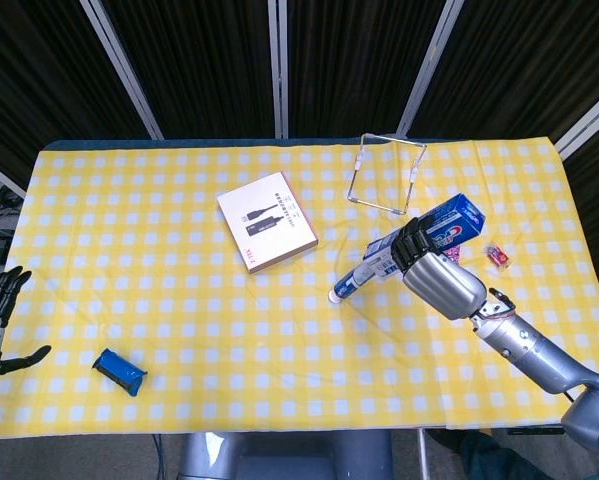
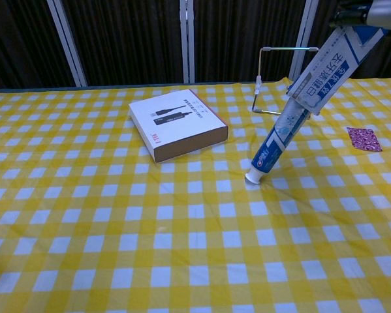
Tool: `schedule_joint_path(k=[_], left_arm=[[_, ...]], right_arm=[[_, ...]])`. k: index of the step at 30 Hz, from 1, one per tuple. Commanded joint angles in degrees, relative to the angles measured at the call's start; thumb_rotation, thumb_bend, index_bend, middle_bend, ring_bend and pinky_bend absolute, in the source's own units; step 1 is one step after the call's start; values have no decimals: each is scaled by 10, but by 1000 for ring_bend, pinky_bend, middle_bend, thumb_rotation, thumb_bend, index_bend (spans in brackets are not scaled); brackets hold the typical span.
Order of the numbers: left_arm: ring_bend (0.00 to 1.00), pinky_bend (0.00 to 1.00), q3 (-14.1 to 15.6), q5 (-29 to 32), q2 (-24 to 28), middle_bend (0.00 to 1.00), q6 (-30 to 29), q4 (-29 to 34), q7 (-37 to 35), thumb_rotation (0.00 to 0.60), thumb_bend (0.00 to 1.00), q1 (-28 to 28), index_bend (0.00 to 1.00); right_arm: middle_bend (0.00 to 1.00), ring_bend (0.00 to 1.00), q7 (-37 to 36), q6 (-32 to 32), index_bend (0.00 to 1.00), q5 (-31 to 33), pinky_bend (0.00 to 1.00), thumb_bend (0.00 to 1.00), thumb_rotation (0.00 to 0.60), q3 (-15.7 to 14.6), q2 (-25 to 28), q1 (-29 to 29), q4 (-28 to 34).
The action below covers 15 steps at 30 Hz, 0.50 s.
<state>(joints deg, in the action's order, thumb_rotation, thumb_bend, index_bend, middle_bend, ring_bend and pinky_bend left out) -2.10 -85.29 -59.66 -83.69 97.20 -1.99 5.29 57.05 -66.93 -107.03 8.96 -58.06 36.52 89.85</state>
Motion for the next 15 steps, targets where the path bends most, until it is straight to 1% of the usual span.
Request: schedule_joint_path(k=[1,5,9,12,15], left_arm=[[0,0,0,0,0,0,-1,0,0,600,0,0,0],[0,0,0,2,0,0,0,0,0,600,0,-1,0],[0,0,0,3,-2,0,2,0,4,600,0,1,0],[0,0,0,3,-2,0,2,0,6,600,0,0,0],[0,0,1,1,-2,0,0,2,7,600,0,0,0]], right_arm=[[352,289,-4,-14,359,3,386,495,600,6,-1,-4,-7],[353,289,-2,-51,370,3,385,506,600,28,8,-7,-37],[352,289,-13,-66,373,16,385,508,600,47,35,-10,-44],[354,286,-32,-69,373,33,385,506,600,50,49,-17,-38],[359,285,-75,-69,374,63,385,505,600,44,38,-30,-22]])
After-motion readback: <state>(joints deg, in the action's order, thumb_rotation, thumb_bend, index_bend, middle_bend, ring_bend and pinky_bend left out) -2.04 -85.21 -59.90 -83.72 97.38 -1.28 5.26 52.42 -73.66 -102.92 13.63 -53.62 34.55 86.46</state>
